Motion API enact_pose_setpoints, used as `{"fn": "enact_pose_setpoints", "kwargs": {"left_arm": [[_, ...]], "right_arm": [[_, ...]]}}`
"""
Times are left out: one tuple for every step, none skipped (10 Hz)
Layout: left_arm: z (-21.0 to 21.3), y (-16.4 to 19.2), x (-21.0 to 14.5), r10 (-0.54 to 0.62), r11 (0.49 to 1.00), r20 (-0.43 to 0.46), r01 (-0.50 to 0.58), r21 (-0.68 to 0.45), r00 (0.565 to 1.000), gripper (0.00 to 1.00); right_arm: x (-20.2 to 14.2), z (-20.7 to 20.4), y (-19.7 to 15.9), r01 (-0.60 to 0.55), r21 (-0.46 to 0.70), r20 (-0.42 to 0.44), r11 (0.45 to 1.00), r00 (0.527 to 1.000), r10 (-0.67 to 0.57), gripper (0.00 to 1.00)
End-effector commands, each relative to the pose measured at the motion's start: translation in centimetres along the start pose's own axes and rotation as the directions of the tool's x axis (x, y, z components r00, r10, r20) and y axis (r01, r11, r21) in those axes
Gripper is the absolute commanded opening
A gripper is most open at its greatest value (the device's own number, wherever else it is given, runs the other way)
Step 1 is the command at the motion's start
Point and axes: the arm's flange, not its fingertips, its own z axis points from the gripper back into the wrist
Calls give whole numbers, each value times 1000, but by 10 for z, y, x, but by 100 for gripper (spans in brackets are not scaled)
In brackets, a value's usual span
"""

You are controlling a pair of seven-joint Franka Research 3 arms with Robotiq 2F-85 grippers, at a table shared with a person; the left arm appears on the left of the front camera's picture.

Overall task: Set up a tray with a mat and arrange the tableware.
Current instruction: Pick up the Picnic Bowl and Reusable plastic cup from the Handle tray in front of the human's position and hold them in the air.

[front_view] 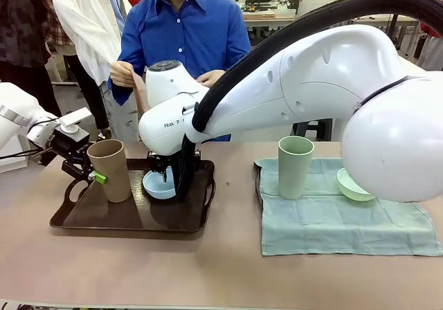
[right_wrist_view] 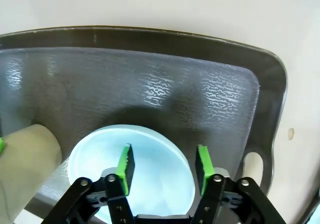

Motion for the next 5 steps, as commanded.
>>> {"fn": "enact_pose_setpoints", "kwargs": {"left_arm": [[-5, -2, 2, 20, 1000, -35, -19, 18, 999, 33], [-5, -2, 2, 21, 1000, -38, -20, 21, 999, 33], [-6, -2, 1, 30, 999, -39, -29, 22, 999, 0], [-6, -1, 0, 35, 999, -37, -34, 23, 999, 33], [-5, -1, 0, 36, 999, -35, -35, 25, 999, 0]], "right_arm": [[-9, 5, -4, -4, -19, 47, 1000, 999, 5, 0], [-9, 6, -5, -3, -18, 47, 1000, 999, 4, 0], [-11, 10, -5, -4, -18, 54, 1000, 999, 5, 0], [-12, 12, -6, -4, -18, 58, 1000, 998, 6, 0], [-11, 11, -7, -3, -16, 54, 1000, 999, 4, 0]]}}
